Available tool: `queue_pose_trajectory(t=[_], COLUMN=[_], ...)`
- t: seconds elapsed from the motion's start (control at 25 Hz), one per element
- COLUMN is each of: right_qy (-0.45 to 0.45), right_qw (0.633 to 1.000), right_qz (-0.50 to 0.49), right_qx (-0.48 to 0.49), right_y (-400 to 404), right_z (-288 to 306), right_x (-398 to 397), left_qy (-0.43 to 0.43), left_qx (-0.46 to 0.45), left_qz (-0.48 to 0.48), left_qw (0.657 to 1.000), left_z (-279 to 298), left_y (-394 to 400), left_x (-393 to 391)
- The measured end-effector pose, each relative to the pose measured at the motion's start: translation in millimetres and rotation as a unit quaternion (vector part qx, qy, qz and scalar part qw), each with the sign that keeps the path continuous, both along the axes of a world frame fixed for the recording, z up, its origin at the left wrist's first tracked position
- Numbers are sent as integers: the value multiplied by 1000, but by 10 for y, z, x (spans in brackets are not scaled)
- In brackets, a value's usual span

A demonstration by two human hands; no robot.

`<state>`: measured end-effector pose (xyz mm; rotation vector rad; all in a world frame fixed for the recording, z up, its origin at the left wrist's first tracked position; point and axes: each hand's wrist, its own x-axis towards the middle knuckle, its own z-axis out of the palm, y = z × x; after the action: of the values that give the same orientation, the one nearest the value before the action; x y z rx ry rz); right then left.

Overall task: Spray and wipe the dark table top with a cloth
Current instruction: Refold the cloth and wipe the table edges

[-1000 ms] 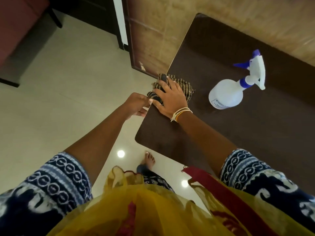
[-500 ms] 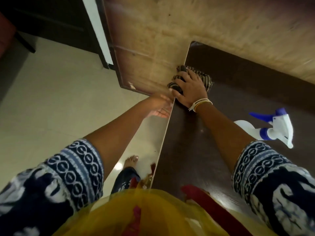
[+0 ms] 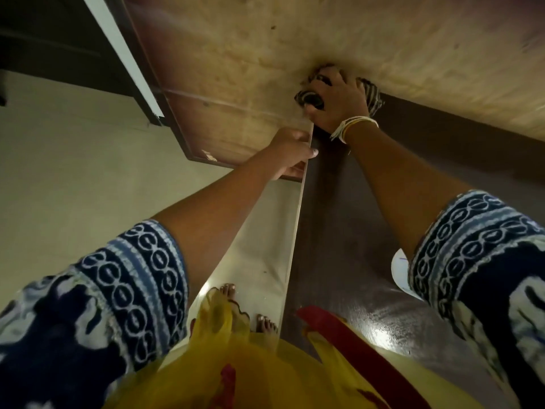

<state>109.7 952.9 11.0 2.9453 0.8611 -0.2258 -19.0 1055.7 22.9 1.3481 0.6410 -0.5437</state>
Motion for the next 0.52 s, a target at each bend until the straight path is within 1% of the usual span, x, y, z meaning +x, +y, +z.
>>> queue_pose_trajectory(t=[0.16, 0.2, 0.24, 0.32, 0.36, 0.4, 0.44, 0.52], right_qy=[-29, -40, -53, -73, -74, -68, -57, -27], right_qw=[996, 992, 982, 944, 928, 922, 925, 950], right_qz=[-77, -114, -172, -307, -350, -369, -366, -302], right_qx=[24, 41, 63, 98, 100, 95, 89, 73], right_y=[41, 25, 3, -42, -59, -61, -54, -44], right_z=[-20, -42, -59, -79, -78, -71, -64, -44], right_x=[137, 117, 92, 50, 39, 23, 4, -68], left_qy=[22, 27, 30, 38, 42, 47, 50, 53], left_qx=[-33, -38, -45, -62, -69, -72, -71, -72], left_qz=[3, 6, 10, 20, 23, 26, 26, 23], left_qw=[999, 999, 999, 997, 996, 996, 996, 996], left_z=[25, 31, 29, 20, 24, 25, 24, 25], left_y=[43, 47, 50, 47, 44, 40, 41, 52], left_x=[2, -5, -13, -26, -26, -23, -22, -20])
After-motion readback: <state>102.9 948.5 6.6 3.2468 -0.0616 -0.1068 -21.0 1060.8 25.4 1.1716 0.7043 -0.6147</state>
